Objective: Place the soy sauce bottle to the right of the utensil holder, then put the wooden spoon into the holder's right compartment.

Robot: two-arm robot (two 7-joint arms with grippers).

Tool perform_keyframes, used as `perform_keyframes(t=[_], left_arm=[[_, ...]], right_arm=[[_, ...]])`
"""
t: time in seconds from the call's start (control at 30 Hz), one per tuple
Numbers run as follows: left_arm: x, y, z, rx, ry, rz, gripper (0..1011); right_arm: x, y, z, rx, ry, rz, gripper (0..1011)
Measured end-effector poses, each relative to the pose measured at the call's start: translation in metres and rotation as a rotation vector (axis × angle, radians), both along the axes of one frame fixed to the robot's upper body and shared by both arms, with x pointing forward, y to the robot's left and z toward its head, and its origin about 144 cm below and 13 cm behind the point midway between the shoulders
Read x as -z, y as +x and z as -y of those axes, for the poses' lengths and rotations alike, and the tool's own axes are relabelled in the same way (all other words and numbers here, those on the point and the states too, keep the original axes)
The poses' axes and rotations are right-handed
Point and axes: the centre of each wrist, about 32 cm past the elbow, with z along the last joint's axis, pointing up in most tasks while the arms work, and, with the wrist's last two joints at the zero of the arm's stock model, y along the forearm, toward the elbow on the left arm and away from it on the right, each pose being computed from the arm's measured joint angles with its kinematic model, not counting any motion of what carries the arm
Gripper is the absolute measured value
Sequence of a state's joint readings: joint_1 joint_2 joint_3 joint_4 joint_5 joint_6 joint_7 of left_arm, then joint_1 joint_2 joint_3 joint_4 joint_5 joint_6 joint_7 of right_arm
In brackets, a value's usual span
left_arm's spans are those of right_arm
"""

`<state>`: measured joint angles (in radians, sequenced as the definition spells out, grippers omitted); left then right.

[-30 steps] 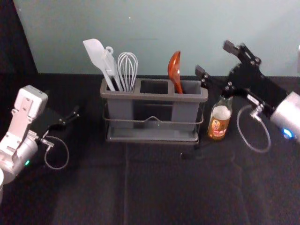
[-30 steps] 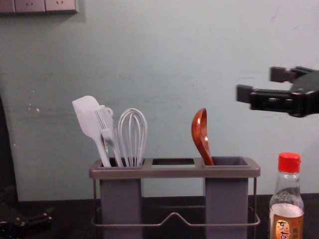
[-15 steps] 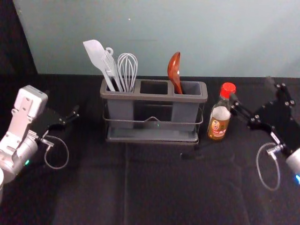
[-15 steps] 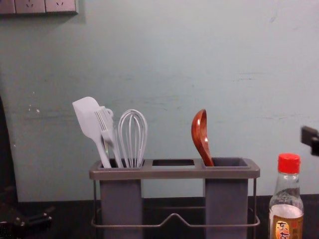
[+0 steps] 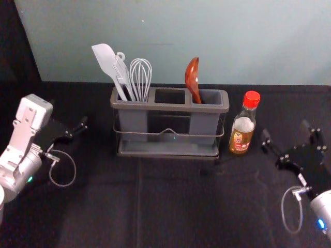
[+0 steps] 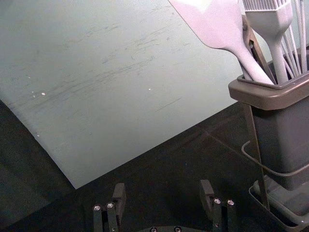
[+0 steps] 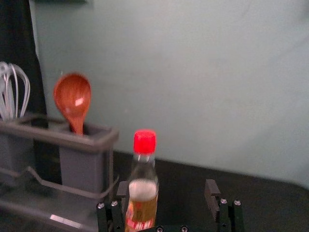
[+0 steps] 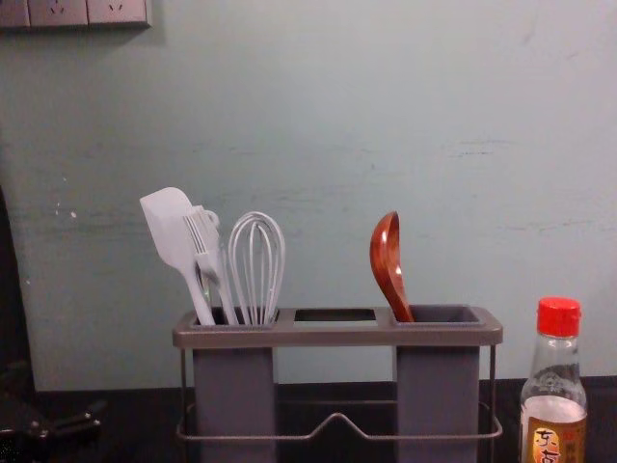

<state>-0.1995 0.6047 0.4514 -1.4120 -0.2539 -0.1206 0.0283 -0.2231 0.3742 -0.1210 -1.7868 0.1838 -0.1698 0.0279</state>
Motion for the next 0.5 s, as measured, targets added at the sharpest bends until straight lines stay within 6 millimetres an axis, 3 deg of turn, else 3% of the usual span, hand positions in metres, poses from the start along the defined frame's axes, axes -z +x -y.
perform_keyframes(t=[0.2,0.5], left_arm=[[0.0,0.0,0.0,0.0,0.0,0.0,1005],[0.0,0.0,0.0,0.0,0.0,0.0,1005]], right_arm=[[0.018,0.004,0.001,-0.023,0.037,-0.12,1002],[0.026,0.008,-0.001,-0.047,0.049,-0.158,1002]])
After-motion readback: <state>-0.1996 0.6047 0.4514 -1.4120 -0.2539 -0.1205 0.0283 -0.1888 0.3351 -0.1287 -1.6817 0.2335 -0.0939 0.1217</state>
